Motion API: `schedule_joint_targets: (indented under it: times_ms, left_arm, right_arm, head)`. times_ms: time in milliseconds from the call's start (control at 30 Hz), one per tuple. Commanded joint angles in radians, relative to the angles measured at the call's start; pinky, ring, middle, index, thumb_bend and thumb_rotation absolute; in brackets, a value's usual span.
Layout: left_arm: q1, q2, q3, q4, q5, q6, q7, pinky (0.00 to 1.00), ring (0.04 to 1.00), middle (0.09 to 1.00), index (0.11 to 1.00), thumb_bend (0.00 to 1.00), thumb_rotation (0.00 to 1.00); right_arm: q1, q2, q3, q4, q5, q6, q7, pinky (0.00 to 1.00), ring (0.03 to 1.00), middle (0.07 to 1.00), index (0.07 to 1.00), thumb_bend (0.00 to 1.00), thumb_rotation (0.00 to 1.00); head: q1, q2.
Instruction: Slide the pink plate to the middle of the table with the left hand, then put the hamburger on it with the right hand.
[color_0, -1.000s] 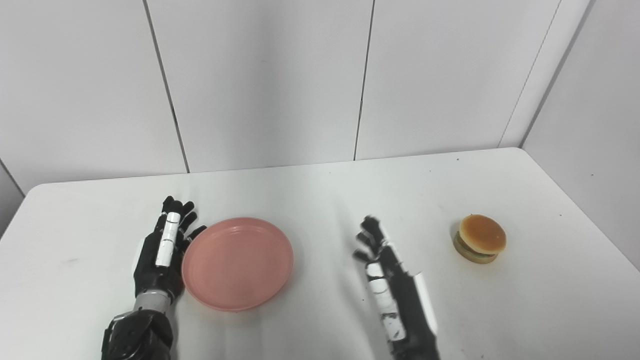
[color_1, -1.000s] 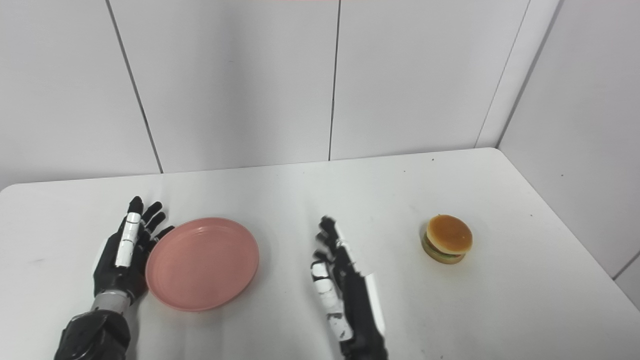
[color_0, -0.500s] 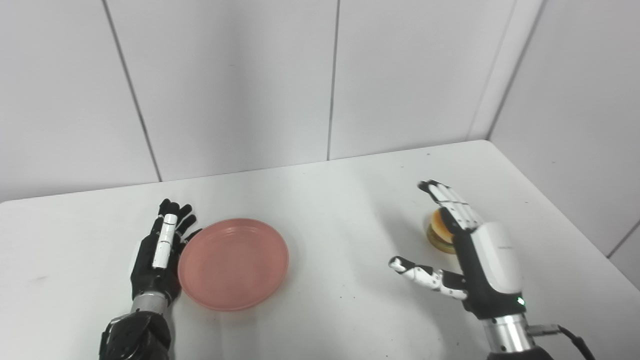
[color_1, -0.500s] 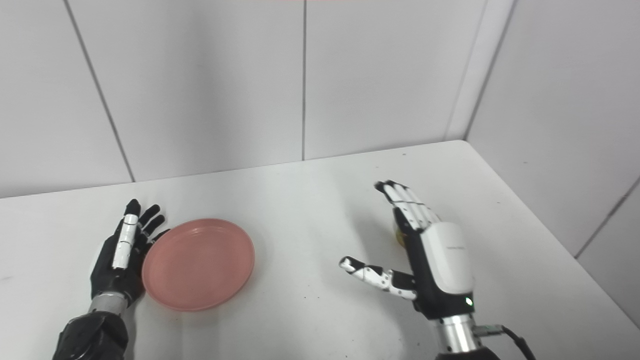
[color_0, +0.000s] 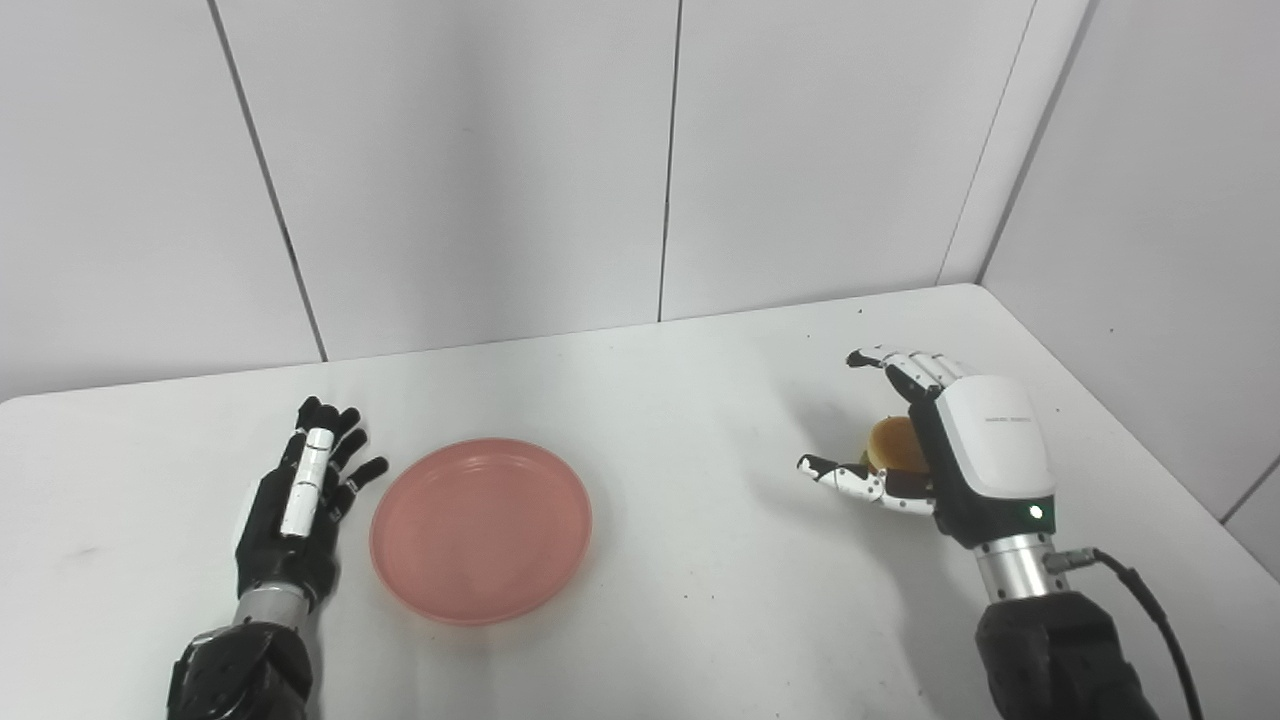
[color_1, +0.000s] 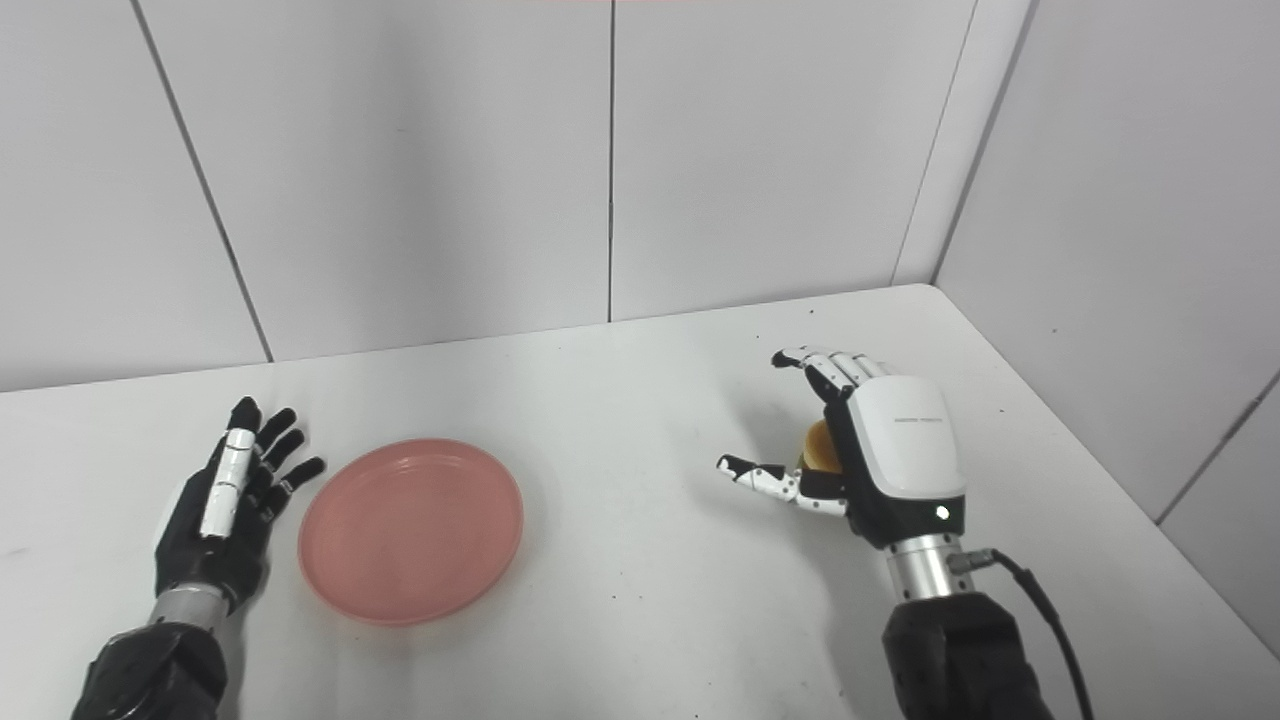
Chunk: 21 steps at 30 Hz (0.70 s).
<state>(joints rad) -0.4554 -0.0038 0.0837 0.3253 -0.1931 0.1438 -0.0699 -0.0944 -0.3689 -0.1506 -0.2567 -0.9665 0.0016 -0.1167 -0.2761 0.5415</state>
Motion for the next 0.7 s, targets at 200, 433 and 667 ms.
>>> schedule_joint_targets:
  times_ms: [200,433,667]
  left_arm:
    - [-0.018,0.007,0.006,-0.020,-0.020,0.011,-0.024,0.81,0.937,0.923,1.000,0.75,0.70]
    - [-0.004,0.004,0.002,-0.034,-0.018,0.021,-0.021,0.80,0.925,0.903,0.991,0.78,0.69]
    - [0.002,-0.006,0.003,-0.040,-0.017,0.030,-0.012,0.77,0.896,0.876,0.975,0.81,0.69]
  right_arm:
    - [-0.088,-0.064,0.018,0.134,-0.017,0.003,-0.093,0.67,0.710,0.720,0.673,0.77,0.70]
    - [-0.111,-0.099,0.053,0.223,-0.020,0.004,-0.141,0.68,0.702,0.711,0.664,0.78,0.67]
    - [-0.138,-0.116,0.090,0.309,-0.028,0.015,-0.176,0.71,0.720,0.718,0.660,0.77,0.65]
  head:
    - [0.002,0.008]
    - [0.000,0.013]
    - [0.000,0.014]
